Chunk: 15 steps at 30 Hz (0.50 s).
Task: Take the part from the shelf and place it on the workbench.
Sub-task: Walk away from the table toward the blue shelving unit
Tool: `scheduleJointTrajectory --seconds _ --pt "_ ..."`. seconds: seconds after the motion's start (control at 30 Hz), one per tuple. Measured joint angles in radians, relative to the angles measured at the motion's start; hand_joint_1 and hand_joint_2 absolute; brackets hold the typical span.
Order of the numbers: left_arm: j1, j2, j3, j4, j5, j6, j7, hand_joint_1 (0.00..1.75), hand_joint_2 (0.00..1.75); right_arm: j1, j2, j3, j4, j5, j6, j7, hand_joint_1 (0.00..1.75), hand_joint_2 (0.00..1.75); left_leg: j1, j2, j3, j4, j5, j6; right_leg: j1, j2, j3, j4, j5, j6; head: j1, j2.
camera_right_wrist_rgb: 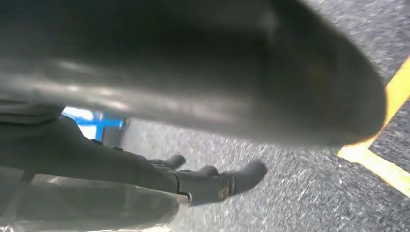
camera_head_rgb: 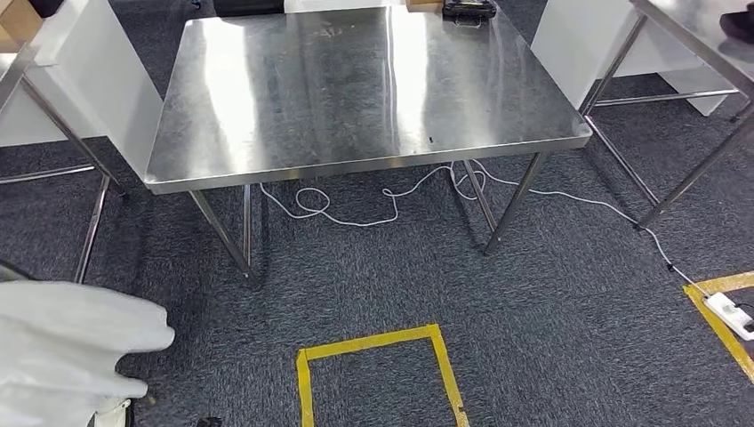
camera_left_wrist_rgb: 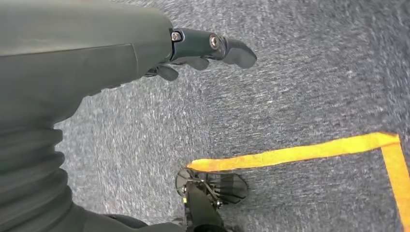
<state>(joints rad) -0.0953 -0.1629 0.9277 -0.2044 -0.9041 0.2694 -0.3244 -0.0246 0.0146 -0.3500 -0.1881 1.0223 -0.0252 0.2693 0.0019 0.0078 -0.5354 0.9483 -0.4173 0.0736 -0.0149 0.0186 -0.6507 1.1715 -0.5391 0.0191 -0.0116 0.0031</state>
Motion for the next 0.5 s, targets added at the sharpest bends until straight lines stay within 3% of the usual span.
scheduleJointTrajectory --seconds 0.03,0.07,0.1,0.13,0.2,0.27,0.33,0.4,0.43,0.5 --pt "0.000 0.000 -0.001 0.000 0.000 0.000 0.000 0.00 1.75 0.000 -0.001 0.000 0.000 0.000 0.000 0.000 0.00 0.00 -0.003 0.012 -0.002 0.000 0.000 0.000 -0.001 -0.006 -0.025 0.052 -0.018 0.002 0.000 0.000" --pt "0.000 0.000 -0.001 0.000 0.000 0.000 0.001 0.00 1.75 0.001 -0.001 -0.001 0.000 -0.001 0.000 0.000 0.00 0.00 -0.004 0.024 -0.003 0.001 0.000 -0.001 -0.002 -0.009 -0.031 0.070 -0.022 0.008 0.000 0.000" --pt "0.000 -0.001 -0.002 0.000 0.000 -0.001 0.001 0.00 1.75 0.002 -0.002 -0.002 0.000 -0.001 0.000 0.000 0.00 0.00 -0.006 0.035 -0.004 0.002 0.000 -0.001 -0.002 -0.013 -0.013 0.043 -0.008 0.017 0.001 0.000" --pt "0.000 -0.001 -0.002 0.000 -0.001 -0.002 0.002 0.00 1.75 0.003 -0.002 -0.003 0.000 -0.002 0.000 0.000 0.00 0.00 -0.007 0.046 -0.004 0.004 -0.001 -0.003 -0.003 -0.023 0.027 -0.025 0.016 0.026 0.001 0.000" --pt "-0.001 -0.002 -0.004 0.000 -0.005 -0.006 0.003 0.00 1.75 0.001 -0.003 -0.005 0.000 -0.002 0.000 0.000 0.00 0.00 -0.011 0.065 -0.004 0.013 -0.007 -0.011 0.000 -0.066 0.110 -0.173 0.061 0.031 0.001 0.000" --pt "-0.002 -0.002 -0.008 0.000 -0.007 -0.008 0.004 0.00 1.75 -0.003 -0.004 -0.007 0.000 -0.002 0.000 0.002 0.00 0.00 -0.016 0.081 -0.002 0.022 -0.016 -0.023 0.003 -0.086 0.136 -0.227 0.076 0.016 0.000 0.000" --pt "-0.003 -0.003 -0.011 0.000 -0.008 -0.010 0.005 0.00 1.75 -0.003 -0.003 -0.009 0.000 -0.003 0.001 0.005 0.00 0.00 -0.016 0.096 0.001 0.027 -0.021 -0.035 0.000 -0.066 0.131 -0.225 0.081 -0.002 0.000 0.000" --pt "-0.003 -0.004 -0.012 0.000 -0.009 -0.017 0.005 0.00 1.75 -0.001 -0.001 -0.009 0.001 -0.002 0.006 0.013 0.00 0.00 -0.009 0.071 -0.009 0.059 -0.049 -0.048 -0.009 -0.045 0.134 -0.226 0.089 -0.016 -0.002 0.000" --pt "-0.003 -0.003 -0.012 0.000 -0.009 -0.022 0.005 0.00 1.75 -0.001 0.000 -0.009 0.001 -0.001 0.010 0.017 0.00 0.00 -0.005 0.046 -0.025 0.101 -0.081 -0.055 -0.013 -0.035 0.135 -0.227 0.093 -0.022 -0.003 0.000" --pt "0.000 -0.003 -0.012 0.001 -0.011 -0.029 0.005 0.00 1.75 -0.001 -0.001 -0.009 0.001 0.003 0.015 0.022 0.00 0.00 0.002 0.002 -0.078 0.236 -0.160 -0.066 -0.011 -0.015 0.131 -0.224 0.097 -0.028 -0.004 0.000"
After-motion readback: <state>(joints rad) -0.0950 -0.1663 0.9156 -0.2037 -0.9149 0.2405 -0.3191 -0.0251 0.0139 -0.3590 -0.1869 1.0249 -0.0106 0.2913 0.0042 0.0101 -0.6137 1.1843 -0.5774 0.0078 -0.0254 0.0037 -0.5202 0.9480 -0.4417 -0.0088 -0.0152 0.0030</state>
